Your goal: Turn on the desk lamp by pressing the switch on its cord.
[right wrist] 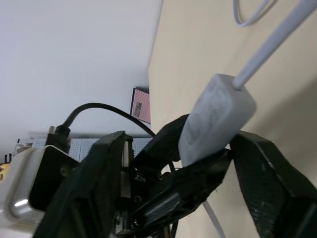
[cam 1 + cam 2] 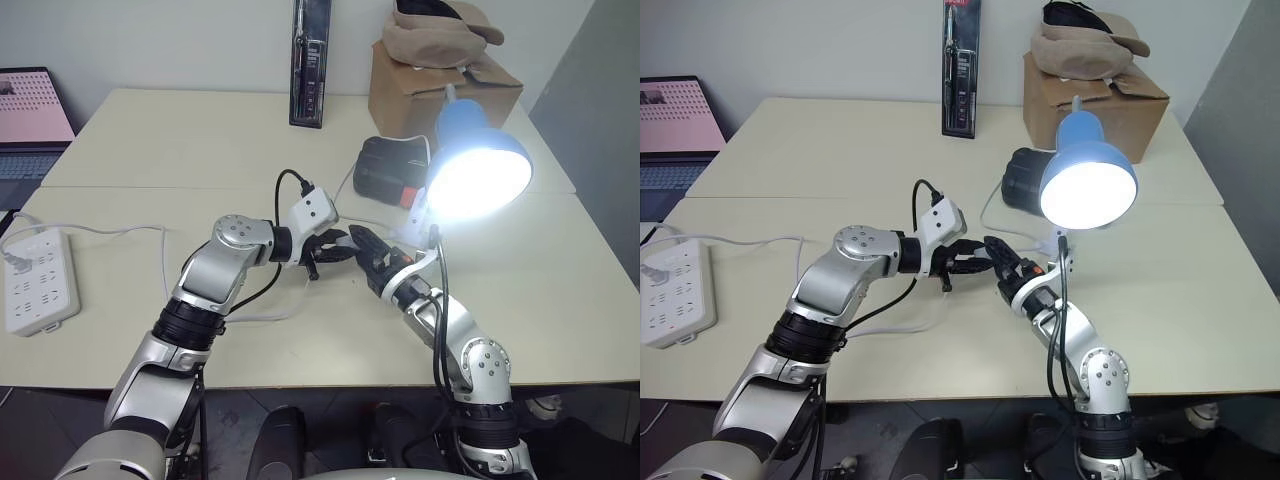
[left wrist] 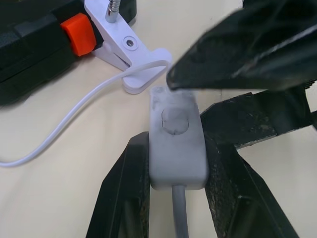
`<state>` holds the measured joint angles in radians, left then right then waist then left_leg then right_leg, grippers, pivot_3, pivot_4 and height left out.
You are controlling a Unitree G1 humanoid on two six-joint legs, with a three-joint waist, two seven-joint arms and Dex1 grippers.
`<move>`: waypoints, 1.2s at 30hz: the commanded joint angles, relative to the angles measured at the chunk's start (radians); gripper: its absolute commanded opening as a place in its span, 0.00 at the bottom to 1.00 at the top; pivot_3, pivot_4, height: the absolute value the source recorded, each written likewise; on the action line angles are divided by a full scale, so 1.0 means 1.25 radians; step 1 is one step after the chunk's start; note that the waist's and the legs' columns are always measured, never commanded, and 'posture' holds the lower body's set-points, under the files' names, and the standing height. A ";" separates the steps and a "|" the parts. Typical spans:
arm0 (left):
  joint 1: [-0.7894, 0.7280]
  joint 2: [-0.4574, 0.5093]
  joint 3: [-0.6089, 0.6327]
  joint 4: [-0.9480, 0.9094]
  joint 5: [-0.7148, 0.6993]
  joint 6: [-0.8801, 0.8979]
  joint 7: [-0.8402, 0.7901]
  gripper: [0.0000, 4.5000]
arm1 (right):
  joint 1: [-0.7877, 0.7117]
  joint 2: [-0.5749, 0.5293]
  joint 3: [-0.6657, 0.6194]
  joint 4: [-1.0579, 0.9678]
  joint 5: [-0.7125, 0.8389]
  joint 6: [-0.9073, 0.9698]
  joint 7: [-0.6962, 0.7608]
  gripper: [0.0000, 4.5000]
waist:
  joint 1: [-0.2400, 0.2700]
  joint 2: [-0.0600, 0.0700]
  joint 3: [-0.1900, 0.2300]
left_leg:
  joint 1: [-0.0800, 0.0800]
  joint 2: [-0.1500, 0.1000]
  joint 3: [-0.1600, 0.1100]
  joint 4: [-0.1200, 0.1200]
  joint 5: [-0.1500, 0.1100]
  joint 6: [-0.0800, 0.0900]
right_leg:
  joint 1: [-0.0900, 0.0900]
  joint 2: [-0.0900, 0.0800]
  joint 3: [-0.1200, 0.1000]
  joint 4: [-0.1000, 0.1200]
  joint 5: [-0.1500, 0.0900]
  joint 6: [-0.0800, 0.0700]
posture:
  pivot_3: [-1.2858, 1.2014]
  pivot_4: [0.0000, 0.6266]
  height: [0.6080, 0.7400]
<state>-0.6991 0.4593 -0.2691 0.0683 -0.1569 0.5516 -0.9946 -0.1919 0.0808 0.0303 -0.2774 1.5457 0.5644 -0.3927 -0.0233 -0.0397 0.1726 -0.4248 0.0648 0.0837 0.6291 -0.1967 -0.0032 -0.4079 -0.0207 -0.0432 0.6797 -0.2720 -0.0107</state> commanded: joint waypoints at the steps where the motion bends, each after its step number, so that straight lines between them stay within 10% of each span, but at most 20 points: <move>1: -0.002 0.006 0.008 -0.004 0.003 -0.032 0.002 0.25 | 0.028 -0.018 -0.003 -0.081 0.040 0.032 0.004 0.97 | 0.000 0.000 0.000 | 0.000 0.000 0.000 0.000 0.000 0.000 | 0.000 0.000 0.000 0.000 0.000 0.000 | 0.52 0.24 1.00; 16: -0.005 0.035 0.038 0.306 0.064 -0.303 0.009 0.25 | 0.011 -0.604 0.124 -0.392 -0.434 0.197 0.367 1.00 | 0.002 0.001 0.001 | -0.001 0.000 0.000 0.000 0.000 0.000 | -0.002 0.000 0.000 -0.001 0.000 0.000 | 0.52 0.24 1.00; 21: -0.002 0.024 0.043 0.374 0.070 -0.364 0.006 0.25 | -0.002 -0.650 0.158 -0.400 -0.565 0.171 0.449 1.00 | 0.010 0.000 0.000 | -0.005 0.000 0.000 0.000 0.000 0.000 | -0.004 0.000 -0.002 -0.002 0.000 0.000 | 0.52 0.24 1.00; 36: 0.119 0.166 0.179 0.170 -0.008 -0.337 -0.046 0.95 | 0.016 -0.622 0.133 -0.352 -0.699 0.148 0.592 1.00 | 0.013 0.000 0.000 | -0.006 0.000 0.000 0.001 0.000 0.000 | -0.006 0.000 -0.002 -0.001 0.000 0.000 | 0.52 0.24 1.00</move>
<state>-0.5542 0.6313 -0.1072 0.3815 -0.1199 0.1039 -1.0395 -0.1740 -0.6893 0.2267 -0.7033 0.6881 0.7822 0.3140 -0.0070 -0.0396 0.1731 -0.4320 0.0649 0.0837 0.6299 -0.1968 -0.0031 -0.4149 -0.0206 -0.0454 0.6788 -0.2721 -0.0103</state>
